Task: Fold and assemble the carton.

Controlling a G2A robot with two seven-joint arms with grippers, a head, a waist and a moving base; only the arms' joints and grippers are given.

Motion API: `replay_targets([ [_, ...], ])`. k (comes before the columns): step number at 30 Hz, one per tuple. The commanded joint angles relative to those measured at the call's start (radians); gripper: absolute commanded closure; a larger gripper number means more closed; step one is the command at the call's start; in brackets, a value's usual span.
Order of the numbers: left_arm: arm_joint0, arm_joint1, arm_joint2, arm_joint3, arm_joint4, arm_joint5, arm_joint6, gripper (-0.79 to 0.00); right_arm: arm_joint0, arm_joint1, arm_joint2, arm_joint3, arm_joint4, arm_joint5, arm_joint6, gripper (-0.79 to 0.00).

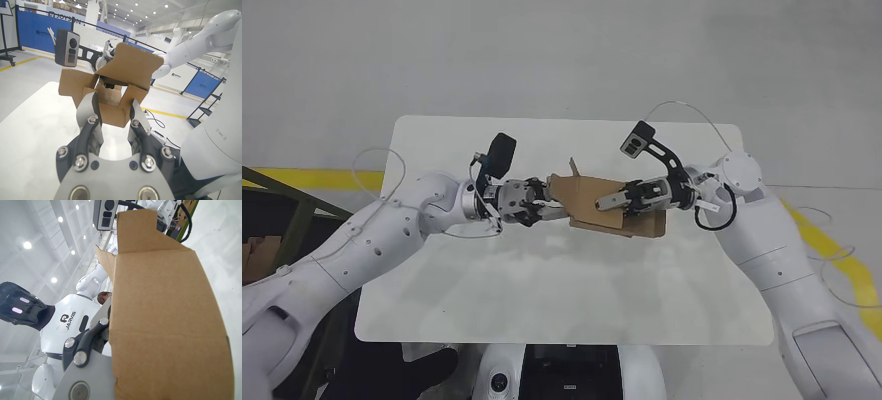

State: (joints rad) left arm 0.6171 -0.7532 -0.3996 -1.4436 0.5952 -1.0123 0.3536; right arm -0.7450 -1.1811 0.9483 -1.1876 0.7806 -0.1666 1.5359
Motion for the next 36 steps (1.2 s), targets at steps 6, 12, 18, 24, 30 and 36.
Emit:
replay_targets([
  [6,0.032,-0.01,-0.053,-0.003,0.027,0.035,-0.028,-0.302,0.002,-0.002,-0.003,0.004,0.002,0.002,0.0,0.0],
  [12,0.067,-0.012,-0.098,-0.034,0.056,0.053,-0.054,-0.314,0.002,-0.003,-0.002,0.006,0.003,-0.001,0.0,0.0],
  [18,0.101,-0.013,-0.141,-0.066,0.075,0.066,-0.078,-0.314,0.002,-0.003,-0.004,0.008,0.003,0.001,0.0,0.0],
  [24,0.133,-0.015,-0.184,-0.091,0.099,0.083,-0.1,-0.317,0.003,-0.004,-0.004,0.012,0.003,-0.001,0.0,0.0],
  [30,0.164,-0.018,-0.221,-0.111,0.111,0.085,-0.118,-0.317,0.003,-0.005,-0.004,0.014,0.003,-0.002,0.0,0.0],
  [36,0.191,-0.02,-0.266,-0.092,0.072,0.099,-0.127,-0.311,0.003,-0.005,0.0,0.018,0.005,-0.004,0.0,0.0],
])
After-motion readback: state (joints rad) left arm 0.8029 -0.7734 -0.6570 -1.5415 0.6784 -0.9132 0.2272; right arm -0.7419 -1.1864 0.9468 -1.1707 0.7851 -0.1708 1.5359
